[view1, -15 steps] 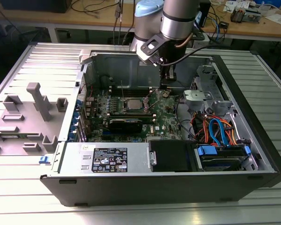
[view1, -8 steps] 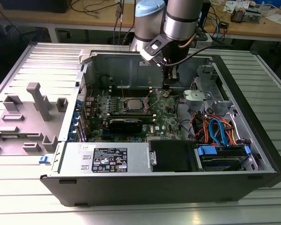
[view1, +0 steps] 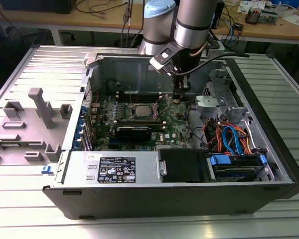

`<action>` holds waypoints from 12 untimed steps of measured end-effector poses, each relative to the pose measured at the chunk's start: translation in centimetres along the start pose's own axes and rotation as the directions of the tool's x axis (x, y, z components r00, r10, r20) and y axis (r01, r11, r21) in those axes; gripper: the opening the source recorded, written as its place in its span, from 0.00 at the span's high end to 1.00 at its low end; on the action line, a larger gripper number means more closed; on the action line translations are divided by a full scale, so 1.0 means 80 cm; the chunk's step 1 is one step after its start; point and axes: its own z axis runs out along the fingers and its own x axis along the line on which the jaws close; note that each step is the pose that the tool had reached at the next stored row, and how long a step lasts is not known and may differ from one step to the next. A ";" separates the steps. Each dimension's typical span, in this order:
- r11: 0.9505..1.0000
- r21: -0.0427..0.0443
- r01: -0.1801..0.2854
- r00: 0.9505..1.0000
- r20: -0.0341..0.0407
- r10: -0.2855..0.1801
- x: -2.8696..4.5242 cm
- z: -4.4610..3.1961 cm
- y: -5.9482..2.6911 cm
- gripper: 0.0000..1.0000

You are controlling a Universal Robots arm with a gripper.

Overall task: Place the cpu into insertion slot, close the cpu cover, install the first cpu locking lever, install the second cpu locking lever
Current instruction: 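Close the cpu cover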

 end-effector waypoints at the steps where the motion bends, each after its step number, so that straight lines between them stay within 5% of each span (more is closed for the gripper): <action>1: 1.000 0.000 0.000 1.000 0.003 0.000 0.0000 0.0021 0.000 0.89; 4: 1.000 0.002 0.000 1.000 0.012 0.000 0.0001 0.0087 0.000 0.89; 12: 1.000 0.003 0.000 1.000 0.013 0.000 0.0004 0.0157 -0.003 0.89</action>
